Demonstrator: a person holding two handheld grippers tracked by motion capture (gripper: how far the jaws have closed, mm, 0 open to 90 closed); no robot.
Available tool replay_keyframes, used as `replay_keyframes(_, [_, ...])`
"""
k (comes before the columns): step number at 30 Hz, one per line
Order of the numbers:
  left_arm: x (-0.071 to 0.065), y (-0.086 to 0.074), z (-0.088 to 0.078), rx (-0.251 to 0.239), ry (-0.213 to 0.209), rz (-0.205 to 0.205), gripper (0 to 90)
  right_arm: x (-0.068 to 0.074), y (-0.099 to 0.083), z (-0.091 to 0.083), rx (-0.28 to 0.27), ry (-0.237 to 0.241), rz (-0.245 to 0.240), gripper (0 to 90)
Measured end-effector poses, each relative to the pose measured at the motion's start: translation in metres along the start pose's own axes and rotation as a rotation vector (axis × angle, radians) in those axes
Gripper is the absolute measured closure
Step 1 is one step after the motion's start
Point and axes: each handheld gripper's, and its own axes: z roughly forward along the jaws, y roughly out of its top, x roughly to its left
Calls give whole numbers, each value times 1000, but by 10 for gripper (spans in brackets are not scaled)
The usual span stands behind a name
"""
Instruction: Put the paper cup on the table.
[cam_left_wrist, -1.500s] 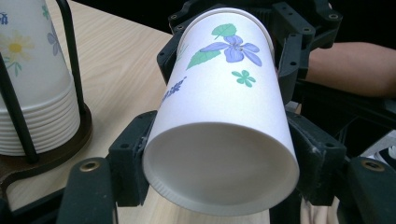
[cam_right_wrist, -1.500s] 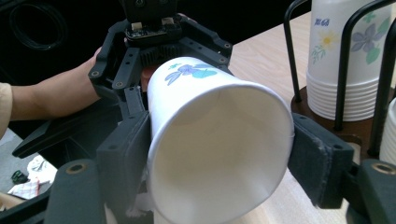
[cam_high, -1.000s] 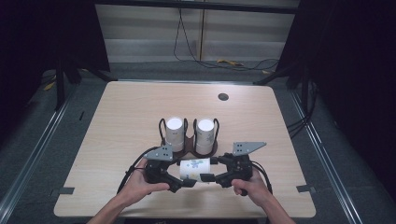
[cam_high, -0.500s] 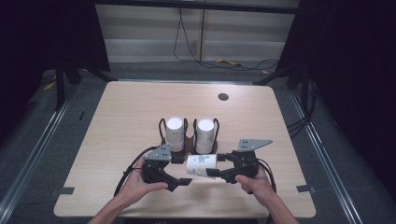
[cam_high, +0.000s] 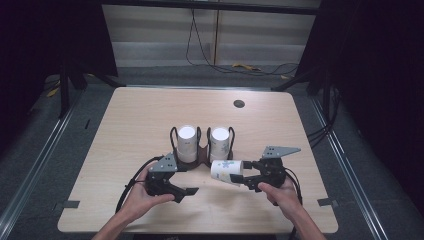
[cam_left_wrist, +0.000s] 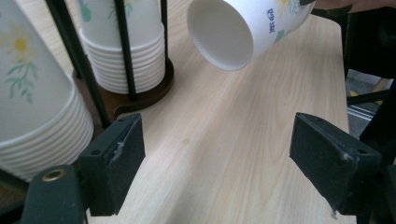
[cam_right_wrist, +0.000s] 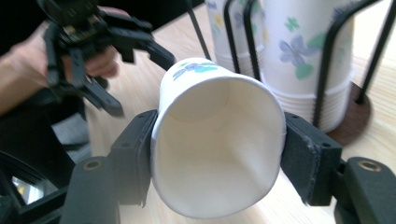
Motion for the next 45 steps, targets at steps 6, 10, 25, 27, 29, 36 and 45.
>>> replay_keyframes(6, [6,-4,-8,10,34,-4,189,-9,-5,-11,40,-81,12,333])
replay_keyframes(10, [7,-7,-8,32,35,-22,202,-13,-3,-16,56,-117,11,333])
replay_keyframes(25, [13,-24,-11,61,65,-112,194,-39,10,-26,177,-309,55,334])
replay_keyframes(27, [11,-26,-13,61,70,-105,195,-46,12,-27,192,-328,66,334])
replay_keyframes(29, [10,-29,-15,74,74,-92,195,-51,16,-27,199,-352,64,334])
replay_keyframes(36, [14,-31,-19,70,82,-107,195,-57,24,-26,254,-384,72,334])
replay_keyframes(45, [16,-30,-21,62,86,-101,192,-71,36,-28,289,-431,85,328])
